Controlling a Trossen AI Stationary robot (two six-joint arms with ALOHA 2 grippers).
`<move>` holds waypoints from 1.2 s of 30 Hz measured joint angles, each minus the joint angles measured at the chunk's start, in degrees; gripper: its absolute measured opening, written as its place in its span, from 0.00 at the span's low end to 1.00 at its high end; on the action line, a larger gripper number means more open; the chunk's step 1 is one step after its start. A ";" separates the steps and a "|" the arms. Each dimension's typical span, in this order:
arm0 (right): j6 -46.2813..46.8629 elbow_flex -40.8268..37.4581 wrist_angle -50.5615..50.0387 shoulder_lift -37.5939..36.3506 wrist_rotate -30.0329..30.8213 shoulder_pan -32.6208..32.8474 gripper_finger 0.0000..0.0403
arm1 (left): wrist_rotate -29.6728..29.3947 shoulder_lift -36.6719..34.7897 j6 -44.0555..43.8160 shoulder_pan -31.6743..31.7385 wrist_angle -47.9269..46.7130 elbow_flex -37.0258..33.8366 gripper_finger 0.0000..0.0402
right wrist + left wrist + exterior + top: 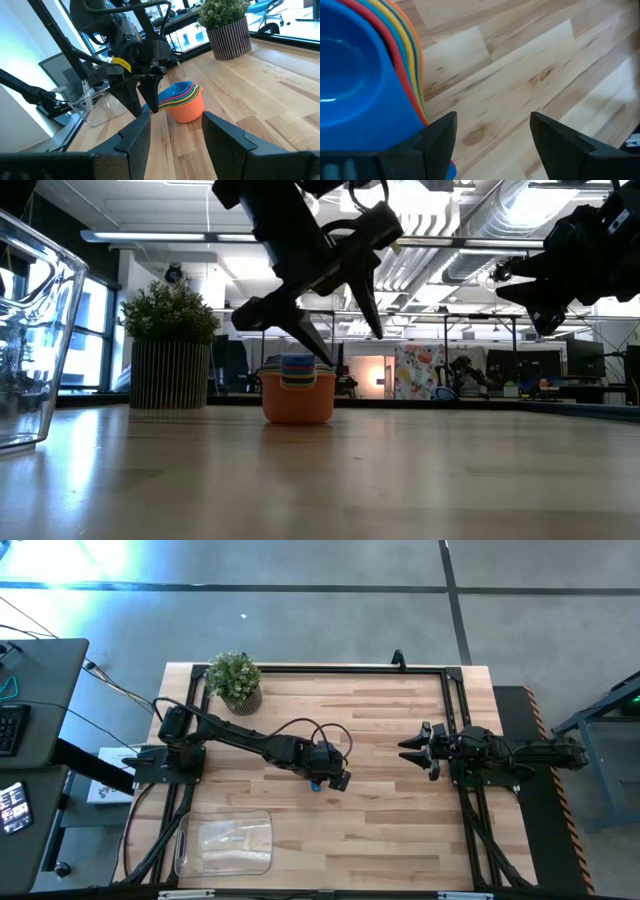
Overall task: Nest measuring cups in basket
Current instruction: Put the stacked measuring cups into the transparent bin
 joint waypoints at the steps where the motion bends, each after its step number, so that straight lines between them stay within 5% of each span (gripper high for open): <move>1: -0.02 0.00 0.00 0.00 0.00 0.02 0.42 | 0.00 0.00 0.00 0.00 -0.26 0.00 0.61; 26: -0.02 0.02 0.00 0.00 0.00 0.00 0.42 | 4.09 -0.54 -0.02 0.00 -5.25 0.03 0.61; 36: 0.00 0.00 0.00 -0.02 0.00 0.02 0.42 | 4.04 -6.16 -0.98 -0.61 -12.58 0.02 0.61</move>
